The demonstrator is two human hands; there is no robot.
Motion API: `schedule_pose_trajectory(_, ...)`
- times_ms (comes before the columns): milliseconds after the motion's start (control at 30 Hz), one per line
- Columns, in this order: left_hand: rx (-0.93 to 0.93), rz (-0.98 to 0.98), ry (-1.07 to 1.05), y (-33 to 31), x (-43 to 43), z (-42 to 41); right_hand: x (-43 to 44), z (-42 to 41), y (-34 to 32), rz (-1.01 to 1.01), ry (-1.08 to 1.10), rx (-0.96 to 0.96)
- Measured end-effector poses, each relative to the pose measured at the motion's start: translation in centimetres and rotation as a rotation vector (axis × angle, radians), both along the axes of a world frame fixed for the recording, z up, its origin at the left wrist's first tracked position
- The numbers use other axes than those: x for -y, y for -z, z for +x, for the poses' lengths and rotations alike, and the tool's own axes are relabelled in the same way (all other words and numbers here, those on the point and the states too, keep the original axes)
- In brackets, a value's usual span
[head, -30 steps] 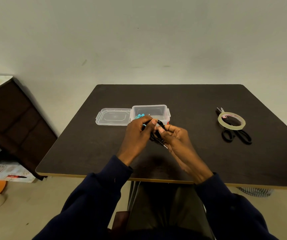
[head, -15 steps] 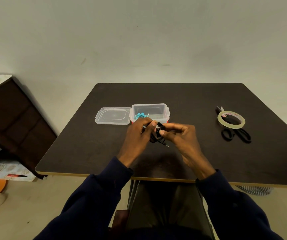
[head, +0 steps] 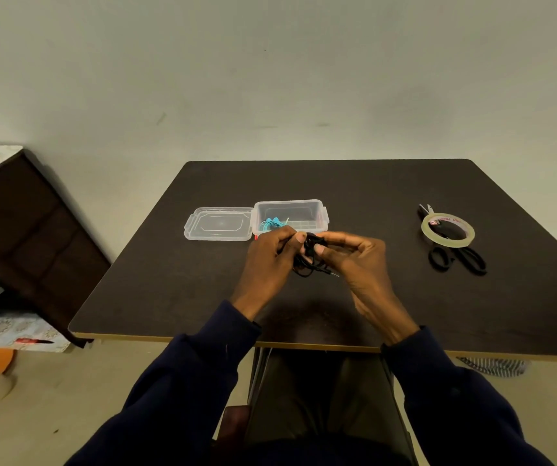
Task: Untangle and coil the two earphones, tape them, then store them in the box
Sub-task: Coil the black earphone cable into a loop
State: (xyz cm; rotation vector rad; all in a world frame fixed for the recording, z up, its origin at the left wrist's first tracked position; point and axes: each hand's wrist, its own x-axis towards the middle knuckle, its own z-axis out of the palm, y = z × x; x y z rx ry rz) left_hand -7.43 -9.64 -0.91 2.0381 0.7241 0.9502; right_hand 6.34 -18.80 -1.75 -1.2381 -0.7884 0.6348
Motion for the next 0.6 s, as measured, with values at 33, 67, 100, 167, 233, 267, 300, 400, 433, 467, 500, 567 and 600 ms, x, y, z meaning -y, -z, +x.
schedule_pose_trajectory(33,0.004,0.008,-0.013,-0.03,-0.03,0.03,0.09,-0.05,-0.16,-0.001,-0.012,0.001)
schedule_pose_trajectory(67,0.010,0.011,-0.023,-0.07,-0.08,0.06,0.17,-0.08,-0.25,-0.001,-0.025,0.005)
schedule_pose_trajectory(100,0.015,0.013,-0.027,-0.06,-0.15,0.07,0.23,-0.13,-0.31,-0.002,-0.036,0.015)
schedule_pose_trajectory(167,0.018,0.028,-0.025,0.13,-0.21,0.02,0.15,-0.24,-0.28,-0.001,-0.033,0.043)
schedule_pose_trajectory(233,0.013,0.067,-0.026,0.38,-0.09,-0.05,0.07,-0.32,-0.33,0.014,-0.025,0.043)
schedule_pose_trajectory(267,0.018,0.088,-0.029,0.53,-0.02,-0.09,0.01,-0.39,-0.42,0.022,-0.036,0.014)
schedule_pose_trajectory(300,0.033,0.103,-0.030,0.66,0.02,-0.12,-0.02,-0.52,-0.66,0.024,-0.058,-0.025)
schedule_pose_trajectory(400,0.085,0.125,-0.017,0.77,0.24,-0.04,-0.13,-0.44,-1.05,-0.014,-0.128,-0.151)
schedule_pose_trajectory(433,0.088,0.128,-0.017,0.71,0.28,0.06,-0.19,-0.35,-1.11,-0.035,-0.143,-0.177)
schedule_pose_trajectory(467,0.085,0.126,-0.023,0.58,0.26,0.09,-0.31,-0.26,-1.02,-0.047,-0.167,-0.195)
schedule_pose_trajectory(500,0.077,0.116,-0.033,0.45,0.20,0.13,-0.36,-0.14,-0.85,-0.049,-0.202,-0.215)
schedule_pose_trajectory(567,0.054,0.092,-0.038,0.25,0.04,0.21,-0.40,0.06,-0.62,-0.035,-0.274,-0.298)
schedule_pose_trajectory(600,0.040,0.084,-0.033,0.26,-0.06,0.21,-0.41,0.01,-0.67,-0.028,-0.289,-0.332)
